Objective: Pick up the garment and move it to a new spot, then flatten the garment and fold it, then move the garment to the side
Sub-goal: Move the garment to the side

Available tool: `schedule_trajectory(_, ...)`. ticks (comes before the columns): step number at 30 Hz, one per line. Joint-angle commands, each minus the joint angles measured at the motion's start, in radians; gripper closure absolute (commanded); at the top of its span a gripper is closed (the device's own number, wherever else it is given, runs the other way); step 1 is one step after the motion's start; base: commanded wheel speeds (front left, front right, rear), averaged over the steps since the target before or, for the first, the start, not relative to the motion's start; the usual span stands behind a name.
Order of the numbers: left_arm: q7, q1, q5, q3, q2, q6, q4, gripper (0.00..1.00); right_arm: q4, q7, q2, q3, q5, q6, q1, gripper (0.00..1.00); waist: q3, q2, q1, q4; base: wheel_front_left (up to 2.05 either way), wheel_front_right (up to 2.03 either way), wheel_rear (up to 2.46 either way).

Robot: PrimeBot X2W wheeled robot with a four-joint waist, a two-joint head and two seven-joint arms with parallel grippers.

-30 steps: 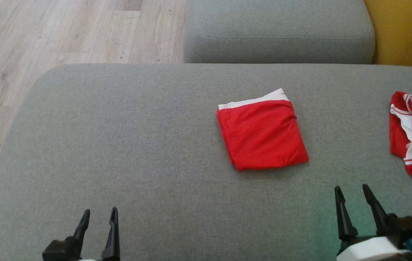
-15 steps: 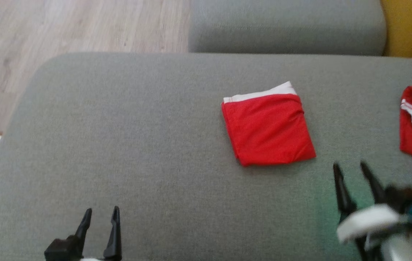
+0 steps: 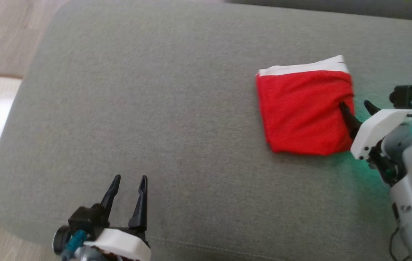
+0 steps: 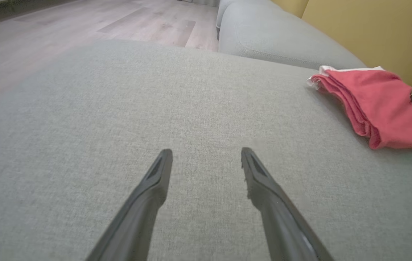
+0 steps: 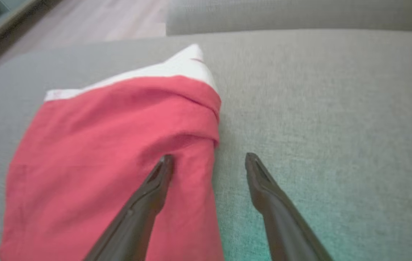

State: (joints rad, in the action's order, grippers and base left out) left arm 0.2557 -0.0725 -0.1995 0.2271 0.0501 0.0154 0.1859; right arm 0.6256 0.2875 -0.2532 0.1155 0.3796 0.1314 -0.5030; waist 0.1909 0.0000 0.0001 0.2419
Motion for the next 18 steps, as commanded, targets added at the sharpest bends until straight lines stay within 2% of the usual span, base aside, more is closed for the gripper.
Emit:
schedule_trajectory(1,0.006,0.039,-0.008,-0.017,0.000,-0.013,-0.023,0.00,0.003,0.021,-0.013,0.006,0.011,-0.001,-0.050,0.00,0.033,0.0000,-0.0001,0.039,0.00,0.00,0.00)
schedule_trajectory(6,0.006,0.047,-0.021,-0.001,0.000,-0.029,-0.022,0.00,0.065,0.066,0.003,0.014,0.085,-0.001,-0.085,0.00,0.041,0.0000,-0.0001,0.054,0.00,0.00,0.00)
schedule_trajectory(7,0.006,0.046,-0.023,-0.001,0.000,-0.032,-0.023,0.00,0.068,0.063,0.006,0.014,0.105,-0.001,-0.088,0.09,0.040,0.0000,-0.0001,0.052,0.00,0.00,0.00)
schedule_trajectory(8,0.006,0.044,-0.024,-0.002,0.000,-0.037,-0.025,0.00,0.070,0.057,0.009,0.016,0.124,-0.001,-0.089,0.63,0.039,0.0000,-0.0001,0.047,0.00,0.00,0.00)
schedule_trajectory(9,0.006,0.044,-0.024,-0.002,0.000,-0.037,-0.025,0.00,0.070,0.057,0.009,0.016,0.124,-0.001,-0.089,0.63,0.039,0.0000,-0.0001,0.047,0.00,0.00,0.00)
schedule_trajectory(10,0.006,0.043,-0.026,-0.002,0.000,-0.040,-0.026,0.00,0.068,0.050,0.011,0.019,0.141,-0.001,-0.090,1.00,0.038,0.0000,-0.0001,0.040,0.00,0.00,0.00)
schedule_trajectory(14,0.006,0.039,-0.025,-0.008,0.000,-0.046,-0.032,0.00,0.042,0.011,0.009,0.029,0.201,-0.001,-0.093,1.00,0.031,0.0000,-0.0001,-0.012,0.00,0.00,0.00)
schedule_trajectory(18,0.006,0.034,-0.013,-0.022,0.000,-0.042,-0.035,0.00,0.008,-0.002,-0.029,0.051,0.219,-0.001,-0.101,1.00,0.029,0.0000,-0.0001,-0.096,0.00,0.00,0.00)
